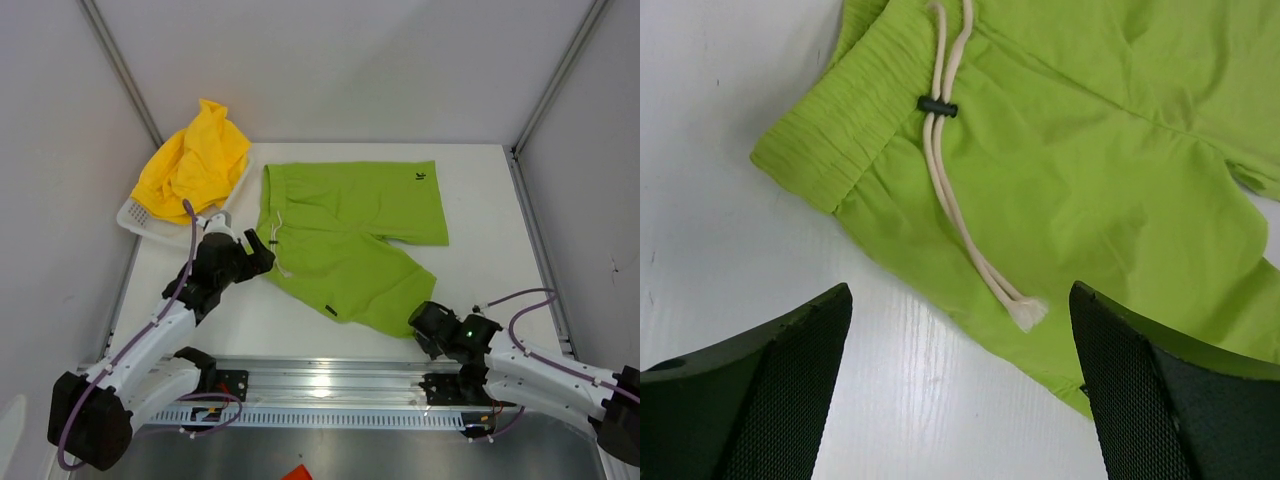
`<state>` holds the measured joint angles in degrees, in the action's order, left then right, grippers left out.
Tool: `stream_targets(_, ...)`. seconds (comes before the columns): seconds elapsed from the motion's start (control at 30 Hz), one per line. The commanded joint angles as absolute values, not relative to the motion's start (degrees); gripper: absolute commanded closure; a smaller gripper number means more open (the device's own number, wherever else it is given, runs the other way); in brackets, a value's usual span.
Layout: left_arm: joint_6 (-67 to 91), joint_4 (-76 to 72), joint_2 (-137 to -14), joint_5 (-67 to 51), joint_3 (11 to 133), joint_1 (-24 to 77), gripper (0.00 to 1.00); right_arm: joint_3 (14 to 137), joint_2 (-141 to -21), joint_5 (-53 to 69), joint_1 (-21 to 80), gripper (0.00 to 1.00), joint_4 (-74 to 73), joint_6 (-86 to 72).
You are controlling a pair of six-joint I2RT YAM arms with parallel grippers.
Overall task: Fold and stack the shorts
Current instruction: Flatten the shorts out
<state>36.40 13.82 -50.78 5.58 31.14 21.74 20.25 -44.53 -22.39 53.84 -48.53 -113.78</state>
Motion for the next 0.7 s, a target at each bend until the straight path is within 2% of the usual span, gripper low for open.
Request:
stream_targets(0.0, 41.1, 11.6, -53.3, 4.0, 29.9, 20.8, 0.1, 19.8, -39.5, -27.0, 53.9, 1.0, -54.7, -120.8)
stream_targets(0.23, 46.9, 8.0, -54.0, 7.5, 25.3, 20.8, 0.1, 21.4, -37.7, -29.4, 53.5, 1.0, -58.5, -119.8)
stream_targets(0.4, 47.8, 6.8, -56.1, 10.3, 25.2, 19.9, 0.15, 22.8, -36.8, -30.6, 53.3, 1.0, -60.7, -118.9)
stream_targets(0.67, 48.3, 2.4, -64.3, 9.6, 26.3, 17.8, 0.19, 23.2, -34.4, -31.2, 51.6, 1.0, -62.0, -116.2)
